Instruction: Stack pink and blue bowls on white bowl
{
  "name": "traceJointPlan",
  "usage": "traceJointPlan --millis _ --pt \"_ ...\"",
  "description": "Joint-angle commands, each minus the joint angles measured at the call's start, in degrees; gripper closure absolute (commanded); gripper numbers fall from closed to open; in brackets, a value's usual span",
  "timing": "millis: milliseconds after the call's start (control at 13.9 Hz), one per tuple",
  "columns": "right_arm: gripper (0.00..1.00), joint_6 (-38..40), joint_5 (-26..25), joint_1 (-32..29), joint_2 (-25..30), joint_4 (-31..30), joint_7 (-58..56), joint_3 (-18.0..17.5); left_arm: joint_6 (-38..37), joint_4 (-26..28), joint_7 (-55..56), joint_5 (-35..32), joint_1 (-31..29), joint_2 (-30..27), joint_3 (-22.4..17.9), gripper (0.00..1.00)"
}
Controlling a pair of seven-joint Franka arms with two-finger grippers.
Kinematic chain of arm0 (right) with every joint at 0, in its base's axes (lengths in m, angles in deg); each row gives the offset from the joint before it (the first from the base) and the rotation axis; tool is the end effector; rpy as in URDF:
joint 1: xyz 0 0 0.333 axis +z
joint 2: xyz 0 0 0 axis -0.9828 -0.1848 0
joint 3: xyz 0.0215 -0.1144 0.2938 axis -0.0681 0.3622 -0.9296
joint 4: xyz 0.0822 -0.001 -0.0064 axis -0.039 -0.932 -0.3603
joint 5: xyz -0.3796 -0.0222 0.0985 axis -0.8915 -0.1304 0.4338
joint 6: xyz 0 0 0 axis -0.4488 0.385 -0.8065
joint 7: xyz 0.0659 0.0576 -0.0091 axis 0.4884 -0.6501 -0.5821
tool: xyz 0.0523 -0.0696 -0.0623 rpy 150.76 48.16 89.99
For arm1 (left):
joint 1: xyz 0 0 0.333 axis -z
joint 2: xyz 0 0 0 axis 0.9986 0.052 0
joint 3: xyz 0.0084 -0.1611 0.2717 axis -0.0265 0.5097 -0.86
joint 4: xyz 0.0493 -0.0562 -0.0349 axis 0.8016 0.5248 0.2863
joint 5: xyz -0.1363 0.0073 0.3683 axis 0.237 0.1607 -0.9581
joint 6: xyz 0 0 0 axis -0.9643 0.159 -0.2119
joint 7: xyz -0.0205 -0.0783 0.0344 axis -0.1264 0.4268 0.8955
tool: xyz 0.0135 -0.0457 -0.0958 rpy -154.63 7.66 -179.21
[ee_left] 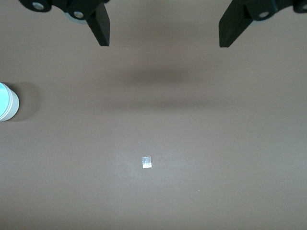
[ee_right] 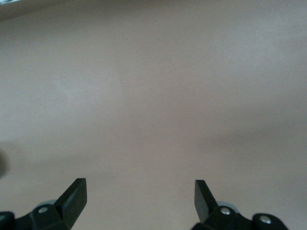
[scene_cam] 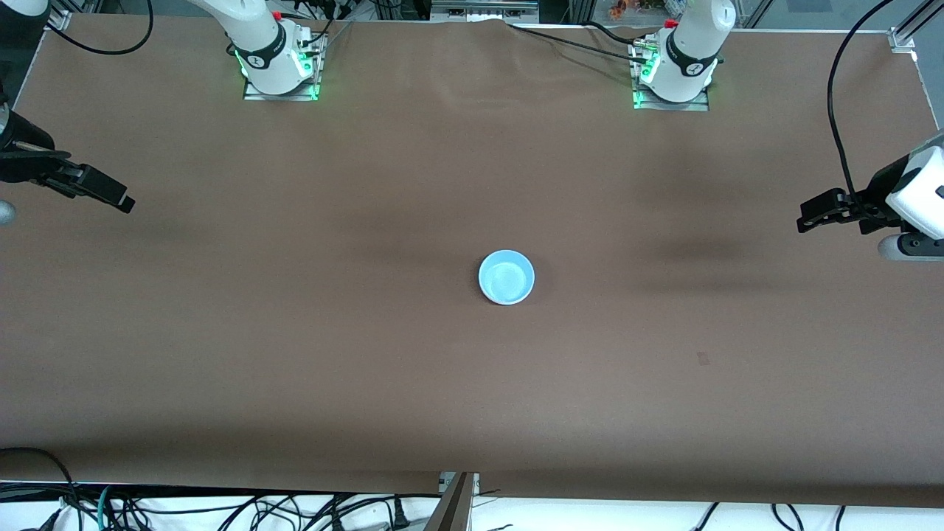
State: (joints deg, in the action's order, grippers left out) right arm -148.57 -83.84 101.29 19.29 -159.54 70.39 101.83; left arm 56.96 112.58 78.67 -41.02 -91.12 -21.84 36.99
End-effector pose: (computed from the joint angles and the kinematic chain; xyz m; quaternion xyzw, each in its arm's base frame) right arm 0.5735 -0.0106 0.5916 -0.9927 0.1189 -0.0075 0.0207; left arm 0.6012 0.0145 0.5654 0.9995 0.0082 -0.0311 0.0075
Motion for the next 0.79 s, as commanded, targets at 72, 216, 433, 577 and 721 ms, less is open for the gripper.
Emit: traceJointPlan --millis 72,216,433,577,721 --pt "0.01 0.3 -0.7 -0.8 -0.4 1.2 -2.6 -0.1 -1.0 -1.8 0.3 -0.6 0.3 0.8 0.0 0.0" --pt "0.01 0.2 -0.6 -0.8 -0.4 1.2 -2.2 -0.1 -1.0 -1.8 0.3 -0.6 0.3 0.8 -0.1 0.0" --pt "0.01 0.2 -0.6 -0.8 -0.4 1.2 -1.9 -0.1 -1.0 -1.8 0.3 -0.6 0.3 0.8 -0.1 0.0" --pt "0.01 0.3 -0.7 -0.8 -0.4 1.2 -2.1 -0.2 -1.0 -1.8 0.3 -0.6 0.3 0.8 -0.1 0.0" --pt "0.01 0.3 -0.8 -0.8 -0.4 1.2 -2.0 -0.2 -1.0 -1.8 0.3 -0.6 0.3 0.8 -0.1 0.0"
